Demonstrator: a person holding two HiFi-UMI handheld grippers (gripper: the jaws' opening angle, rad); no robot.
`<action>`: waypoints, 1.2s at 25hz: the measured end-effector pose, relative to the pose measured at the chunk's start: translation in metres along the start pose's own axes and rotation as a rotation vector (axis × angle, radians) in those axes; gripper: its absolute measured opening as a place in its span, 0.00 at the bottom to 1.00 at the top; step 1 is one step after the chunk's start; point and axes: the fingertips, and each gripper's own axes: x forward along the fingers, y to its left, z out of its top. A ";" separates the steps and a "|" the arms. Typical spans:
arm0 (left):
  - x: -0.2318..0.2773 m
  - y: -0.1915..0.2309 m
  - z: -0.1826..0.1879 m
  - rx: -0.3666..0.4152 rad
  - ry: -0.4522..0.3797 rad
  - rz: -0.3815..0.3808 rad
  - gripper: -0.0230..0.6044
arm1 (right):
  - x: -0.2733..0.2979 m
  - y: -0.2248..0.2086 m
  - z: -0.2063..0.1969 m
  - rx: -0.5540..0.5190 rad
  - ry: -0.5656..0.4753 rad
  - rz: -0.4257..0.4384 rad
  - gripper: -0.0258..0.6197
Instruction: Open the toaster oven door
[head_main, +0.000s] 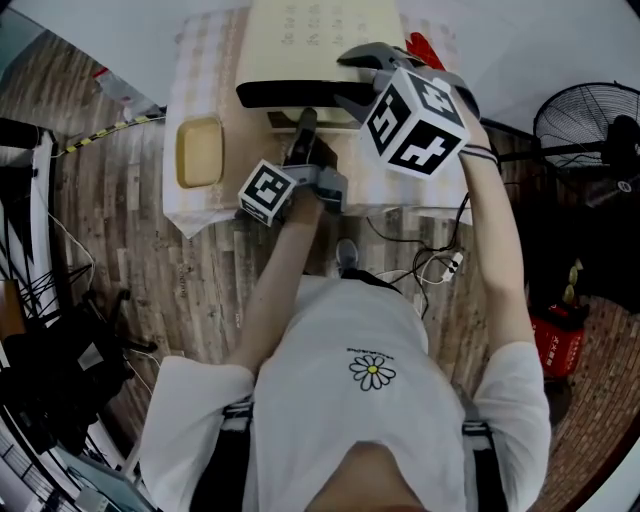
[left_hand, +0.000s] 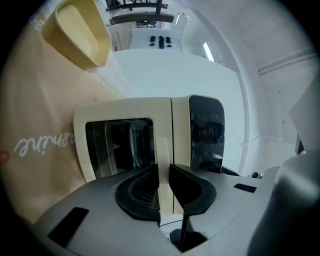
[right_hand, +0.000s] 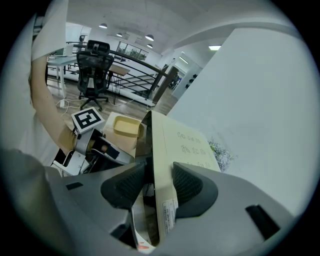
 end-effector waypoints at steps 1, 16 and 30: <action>0.000 0.000 0.000 0.001 0.001 0.001 0.15 | 0.000 0.000 0.000 0.004 -0.001 0.001 0.30; -0.001 -0.001 0.000 0.008 -0.025 -0.011 0.15 | 0.000 -0.001 0.000 0.007 0.025 -0.004 0.30; -0.003 -0.001 0.000 -0.001 -0.033 -0.012 0.14 | 0.000 -0.003 0.001 0.001 0.023 0.033 0.31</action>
